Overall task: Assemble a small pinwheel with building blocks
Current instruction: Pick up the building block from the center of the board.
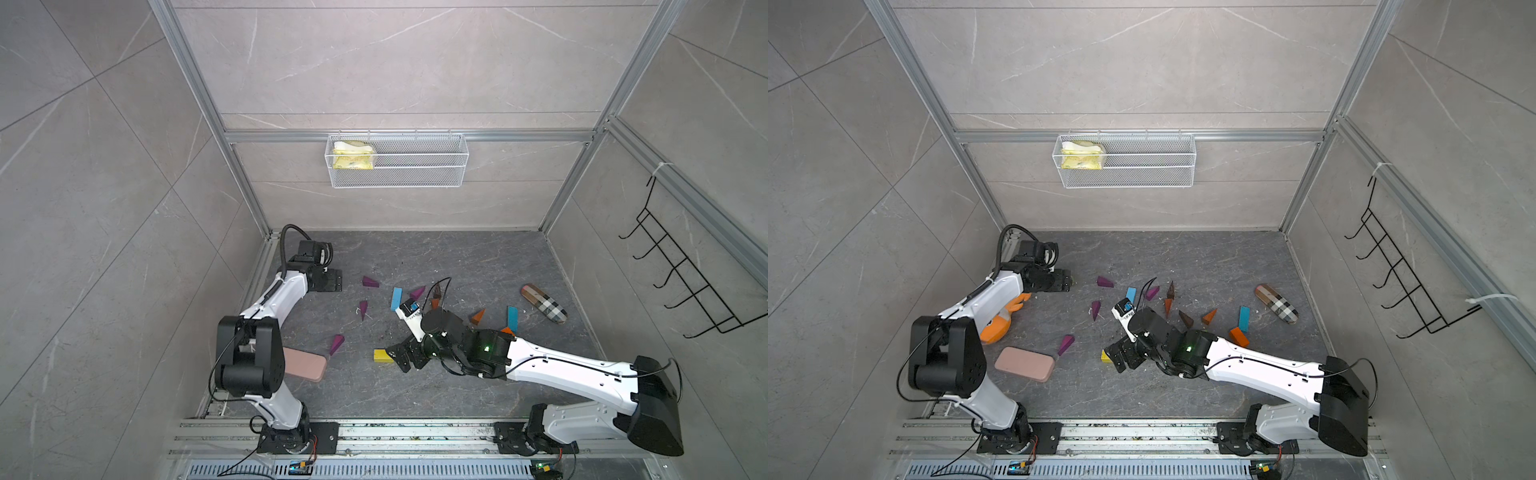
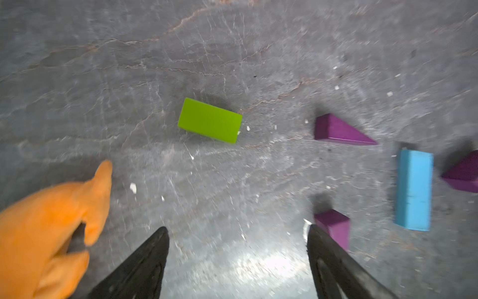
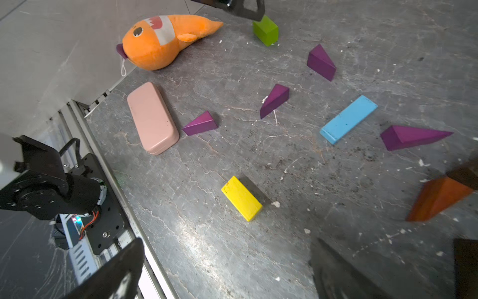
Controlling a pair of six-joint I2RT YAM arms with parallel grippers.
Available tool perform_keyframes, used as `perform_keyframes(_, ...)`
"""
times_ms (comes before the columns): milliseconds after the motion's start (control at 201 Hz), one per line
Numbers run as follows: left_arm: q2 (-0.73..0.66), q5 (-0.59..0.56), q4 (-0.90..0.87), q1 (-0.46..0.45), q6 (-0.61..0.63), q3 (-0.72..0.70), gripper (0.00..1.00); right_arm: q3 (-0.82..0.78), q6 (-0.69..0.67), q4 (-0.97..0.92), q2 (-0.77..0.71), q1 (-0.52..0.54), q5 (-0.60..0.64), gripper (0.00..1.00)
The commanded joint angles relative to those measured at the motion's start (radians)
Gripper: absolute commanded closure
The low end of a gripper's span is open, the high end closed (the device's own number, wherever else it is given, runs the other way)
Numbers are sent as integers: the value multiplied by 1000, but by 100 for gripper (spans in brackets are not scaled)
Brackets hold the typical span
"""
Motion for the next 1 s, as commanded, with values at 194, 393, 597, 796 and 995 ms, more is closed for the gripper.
perform_keyframes(194,137,-7,72,37,227,97,7,-11,16,3,5,-21,-48,0)
perform_keyframes(393,212,4,97,41,236,138,8,-22,29,5,2,-23,-46,0)
perform_keyframes(597,288,-14,90,41,210,187,13,-35,32,-3,-8,-23,-38,0)
perform_keyframes(796,321,1,98,42,193,210,16,-34,32,-6,-5,-22,-33,0)
perform_keyframes(995,354,-8,73,42,189,246,21,-28,34,-11,0,-23,-32,0)
